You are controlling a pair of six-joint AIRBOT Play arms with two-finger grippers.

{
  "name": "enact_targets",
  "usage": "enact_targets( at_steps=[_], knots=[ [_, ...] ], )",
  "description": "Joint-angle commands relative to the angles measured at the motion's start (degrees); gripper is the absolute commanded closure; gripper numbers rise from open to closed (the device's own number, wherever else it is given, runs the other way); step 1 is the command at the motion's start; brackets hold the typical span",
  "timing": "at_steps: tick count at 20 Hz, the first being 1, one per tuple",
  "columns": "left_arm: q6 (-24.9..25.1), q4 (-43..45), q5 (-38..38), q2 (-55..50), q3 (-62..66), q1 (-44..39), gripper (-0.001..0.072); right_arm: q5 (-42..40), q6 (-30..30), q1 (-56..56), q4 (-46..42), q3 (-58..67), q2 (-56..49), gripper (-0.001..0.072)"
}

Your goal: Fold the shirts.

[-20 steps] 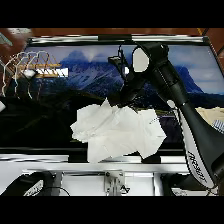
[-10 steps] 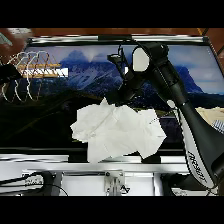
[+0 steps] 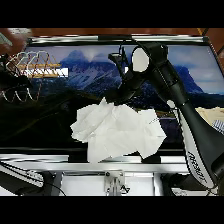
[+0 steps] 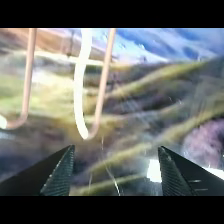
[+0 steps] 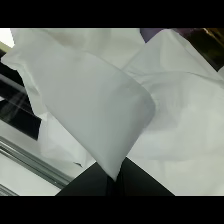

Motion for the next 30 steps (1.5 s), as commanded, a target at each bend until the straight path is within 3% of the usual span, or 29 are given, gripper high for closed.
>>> enact_targets(
  at_steps=[1, 5, 22, 24, 30],
  knots=[
    [0.22, 0.22, 3.56, -1.64, 0.37, 0.22, 0.0115, -0.28, 2.08, 0.07, 0.13, 0.07, -0.02, 0.0636],
    [0.17, 3.43, 2.45, -1.88, 0.37, 0.26, 0.0116, -0.22, 2.56, 0.07, 0.02, 0.07, -0.02, 0.0636],
    [0.94, 3.15, 4.44, -10.51, 0.33, 0.81, 0.0120, 1.53, 4.02, 0.07, -1.97, 0.07, -0.02, 0.0636],
    [1.29, 2.54, 4.26, -10.99, 0.33, 0.79, 0.0184, 1.33, 3.98, 0.07, -2.29, 0.07, -0.02, 0.0636],
    [2.78, -0.26, 2.89, -13.16, 0.33, 0.11, 0.0200, 1.16, 3.98, 0.07, -3.72, 0.07, -0.02, 0.0636]
  ],
)
